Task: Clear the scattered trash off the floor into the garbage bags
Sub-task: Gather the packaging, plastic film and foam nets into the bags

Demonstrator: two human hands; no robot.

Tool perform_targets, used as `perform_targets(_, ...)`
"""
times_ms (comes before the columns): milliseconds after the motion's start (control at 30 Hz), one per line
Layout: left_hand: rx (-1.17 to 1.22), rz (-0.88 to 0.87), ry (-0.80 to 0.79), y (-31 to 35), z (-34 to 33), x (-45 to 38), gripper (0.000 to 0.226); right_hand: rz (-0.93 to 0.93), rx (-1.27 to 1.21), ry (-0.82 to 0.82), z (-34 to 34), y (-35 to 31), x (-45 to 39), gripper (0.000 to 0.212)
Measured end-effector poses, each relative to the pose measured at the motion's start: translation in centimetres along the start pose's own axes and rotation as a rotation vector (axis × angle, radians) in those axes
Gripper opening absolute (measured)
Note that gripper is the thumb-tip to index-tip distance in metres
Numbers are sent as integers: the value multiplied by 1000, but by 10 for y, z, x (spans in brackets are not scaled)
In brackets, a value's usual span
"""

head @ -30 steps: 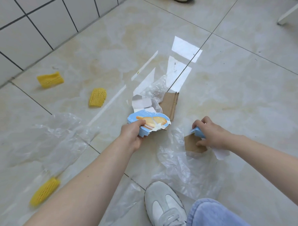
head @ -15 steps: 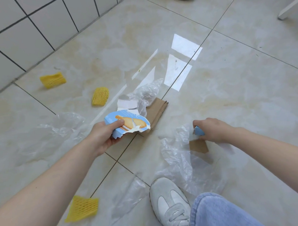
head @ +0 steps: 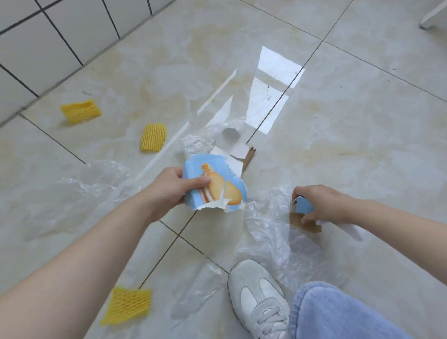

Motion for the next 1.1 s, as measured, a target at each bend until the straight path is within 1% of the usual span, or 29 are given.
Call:
perform_targets(100, -143, -82, 135, 2, -10, -17, 23, -13, 36, 26, -1, -1, -6, 44)
perform_targets(200, -372, -161, 269, 13, -10, -27, 20, -88, -34, 147, 14, 12, -14, 44)
perform_targets(300, -480, -203, 275, 25, -12, -31, 25, -232, -139, 318, 38, 36, -17, 39)
perform_targets(367, -536, -244, 267, 32, -12, -32, 27, -269, -183, 360, 45, 42, -17, 39)
perform_targets(433, -597, -262, 243, 34, -16, -34, 24, -257, -184, 332, 42, 38, -17, 44)
perform_targets(533, -701, -269, 243, 31, -23, -39, 20, -218, -156, 230, 27, 25, -12, 55)
perform_targets(633, -861, -212, 253, 21, -26, -44, 24, -186, -108, 191, 18, 19, -12, 65)
perform_targets(700, -1025, -161, 242, 10, -25, -50, 27, -210, -124, 175, 19, 24, -14, 64)
perform_targets(767, -1115, -128, 261, 1, -18, -57, 36, -240, -144, 156, 20, 31, -18, 61)
perform_targets(833, -1123, -122, 290, -2, -12, -61, 42, -254, -164, 128, 21, 34, -24, 64)
perform_targets(933, -1104, -79, 303, -2, -11, -59, 42, -244, -187, 75, 20, 35, -31, 67)
perform_targets(1000, -1071, -65, 307, 0, -12, -55, 36, -234, -195, 68, 22, 35, -33, 60)
perform_targets(1033, -1013, -66, 297, 0, -12, -53, 33, -227, -198, 72, 23, 36, -33, 53)
perform_targets(1100, -792, -41, 251, -4, -8, -51, 33, -217, -185, 84, 25, 37, -34, 40)
Point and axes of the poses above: each hand's wrist, its own x-axis away from the middle knuckle, its own z-axis out of the back of the hand, y = z × x, the point moved 10 cm from there along -x, towards the middle knuckle, and after that the axes turned 14 degrees about x, right-handed, at the moved point
